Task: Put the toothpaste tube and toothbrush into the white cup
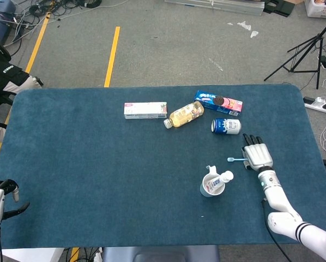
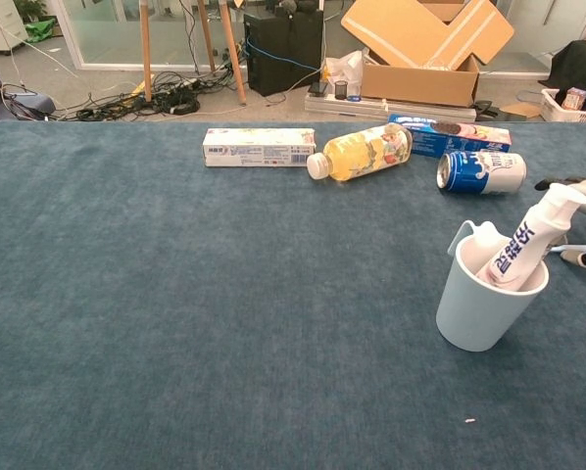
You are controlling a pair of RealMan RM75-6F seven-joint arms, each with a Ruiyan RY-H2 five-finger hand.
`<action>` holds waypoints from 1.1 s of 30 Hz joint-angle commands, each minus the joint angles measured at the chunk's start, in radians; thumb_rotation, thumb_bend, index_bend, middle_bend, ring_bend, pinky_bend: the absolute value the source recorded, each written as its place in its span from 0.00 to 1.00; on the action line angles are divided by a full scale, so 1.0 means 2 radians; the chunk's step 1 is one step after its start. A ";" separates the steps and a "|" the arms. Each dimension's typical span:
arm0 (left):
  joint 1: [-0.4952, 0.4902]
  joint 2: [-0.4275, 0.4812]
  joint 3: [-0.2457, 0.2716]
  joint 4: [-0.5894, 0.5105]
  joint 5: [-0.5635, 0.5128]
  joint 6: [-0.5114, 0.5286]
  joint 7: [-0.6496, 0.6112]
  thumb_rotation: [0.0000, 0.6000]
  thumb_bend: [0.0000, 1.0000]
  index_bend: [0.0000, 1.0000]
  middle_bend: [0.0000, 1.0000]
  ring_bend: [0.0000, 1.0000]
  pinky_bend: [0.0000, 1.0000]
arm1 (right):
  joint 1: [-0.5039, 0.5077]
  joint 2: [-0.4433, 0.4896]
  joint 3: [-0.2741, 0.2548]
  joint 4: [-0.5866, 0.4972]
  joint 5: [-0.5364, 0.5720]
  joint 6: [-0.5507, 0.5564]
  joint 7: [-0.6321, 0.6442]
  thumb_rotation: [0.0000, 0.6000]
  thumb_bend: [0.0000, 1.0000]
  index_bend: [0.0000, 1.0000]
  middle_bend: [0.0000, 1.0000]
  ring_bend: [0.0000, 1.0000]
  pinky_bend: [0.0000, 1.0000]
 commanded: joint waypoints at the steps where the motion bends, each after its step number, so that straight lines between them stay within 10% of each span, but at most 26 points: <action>1: 0.000 0.000 0.000 0.000 0.000 0.000 0.001 1.00 0.00 0.71 0.45 0.39 0.35 | -0.001 0.002 -0.001 -0.003 -0.002 0.002 0.002 1.00 0.29 0.57 0.02 0.00 0.11; 33: -0.001 -0.002 -0.001 0.003 -0.005 -0.004 0.004 1.00 0.00 0.71 0.45 0.39 0.35 | -0.038 0.160 0.041 -0.252 -0.063 0.121 0.122 1.00 0.29 0.58 0.02 0.00 0.11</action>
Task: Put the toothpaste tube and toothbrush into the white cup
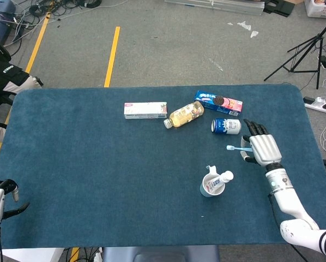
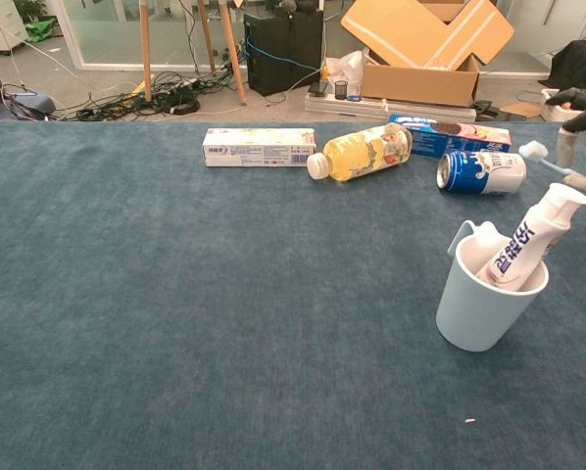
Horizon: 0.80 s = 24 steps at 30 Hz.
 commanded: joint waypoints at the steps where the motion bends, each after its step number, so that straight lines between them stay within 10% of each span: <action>1: 0.000 -0.001 0.000 0.000 0.000 0.000 0.001 1.00 0.00 0.71 0.45 0.39 0.35 | -0.010 0.035 0.008 -0.050 -0.021 0.021 0.034 1.00 0.29 0.58 0.03 0.00 0.11; 24: 0.001 0.000 0.000 -0.001 0.000 0.002 0.000 1.00 0.00 0.71 0.45 0.39 0.35 | -0.016 0.084 -0.014 -0.151 -0.194 0.094 0.274 1.00 0.29 0.58 0.05 0.00 0.11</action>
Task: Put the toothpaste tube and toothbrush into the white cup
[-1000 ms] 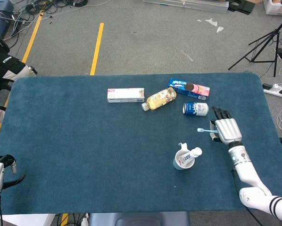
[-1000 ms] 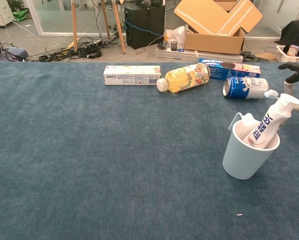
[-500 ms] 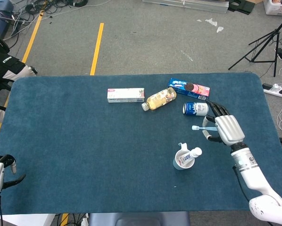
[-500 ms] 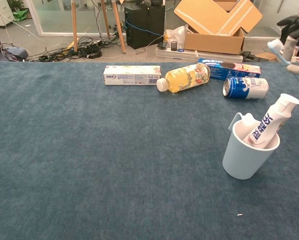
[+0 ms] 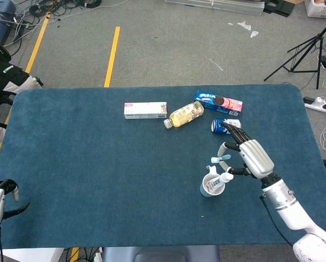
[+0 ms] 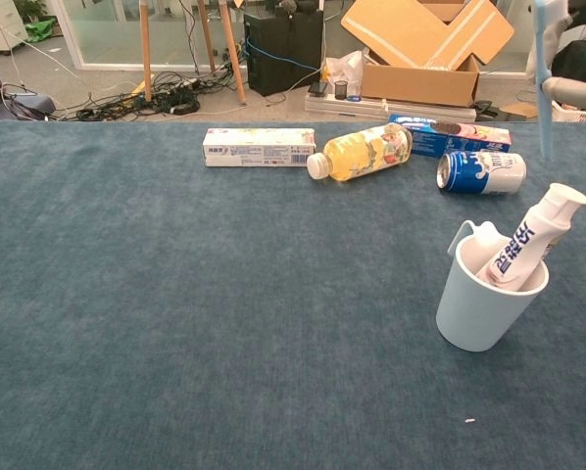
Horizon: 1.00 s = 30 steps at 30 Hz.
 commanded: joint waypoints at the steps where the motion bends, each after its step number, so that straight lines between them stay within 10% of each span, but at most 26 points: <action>1: 0.000 0.000 0.000 0.000 0.001 0.001 -0.001 1.00 0.00 0.71 0.45 0.39 0.35 | 0.007 -0.009 -0.003 0.000 -0.017 0.010 0.021 1.00 0.29 0.58 0.05 0.00 0.11; 30: 0.002 0.003 0.000 -0.002 0.002 0.003 -0.002 1.00 0.00 0.71 0.45 0.39 0.35 | 0.028 -0.052 -0.071 0.068 -0.065 0.017 0.255 1.00 0.29 0.58 0.06 0.00 0.11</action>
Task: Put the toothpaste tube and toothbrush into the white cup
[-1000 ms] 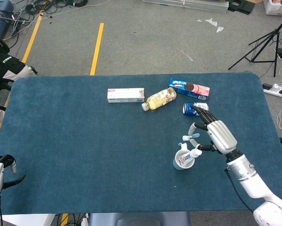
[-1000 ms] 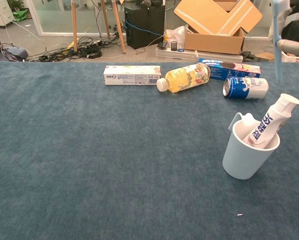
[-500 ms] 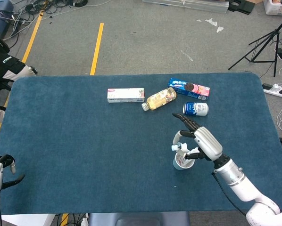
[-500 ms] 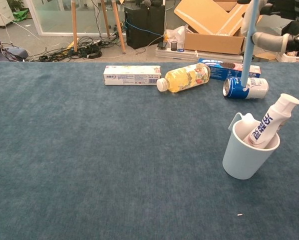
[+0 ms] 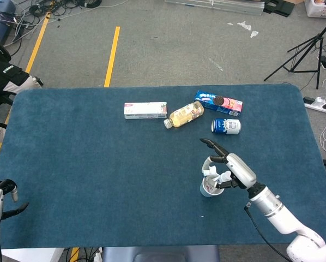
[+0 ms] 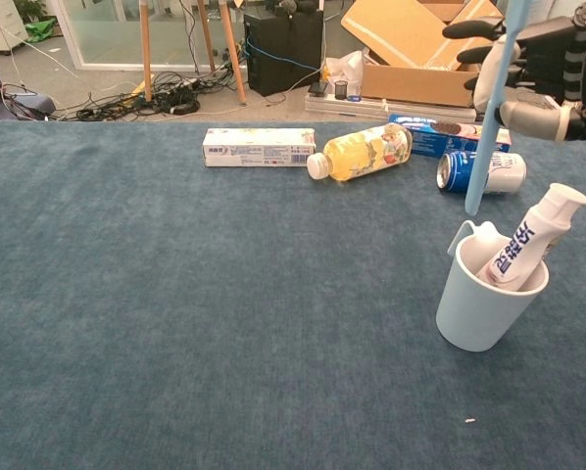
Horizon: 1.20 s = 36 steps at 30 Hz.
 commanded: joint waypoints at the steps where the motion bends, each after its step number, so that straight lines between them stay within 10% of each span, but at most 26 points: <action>1: 0.000 0.000 0.000 0.000 0.000 0.000 0.000 1.00 0.00 0.71 0.45 0.39 0.35 | 0.001 -0.008 -0.014 0.024 -0.003 -0.002 0.033 1.00 0.29 0.58 0.07 0.00 0.11; 25: -0.001 0.000 0.000 0.001 -0.002 -0.004 0.000 1.00 0.00 0.71 0.45 0.39 0.35 | 0.012 -0.029 -0.055 0.089 -0.011 -0.014 0.110 1.00 0.29 0.58 0.07 0.00 0.11; 36: -0.001 0.000 0.000 0.002 -0.002 -0.004 0.000 1.00 0.00 0.71 0.45 0.39 0.35 | 0.015 -0.023 -0.063 0.088 -0.018 -0.005 0.116 1.00 0.26 0.42 0.06 0.00 0.11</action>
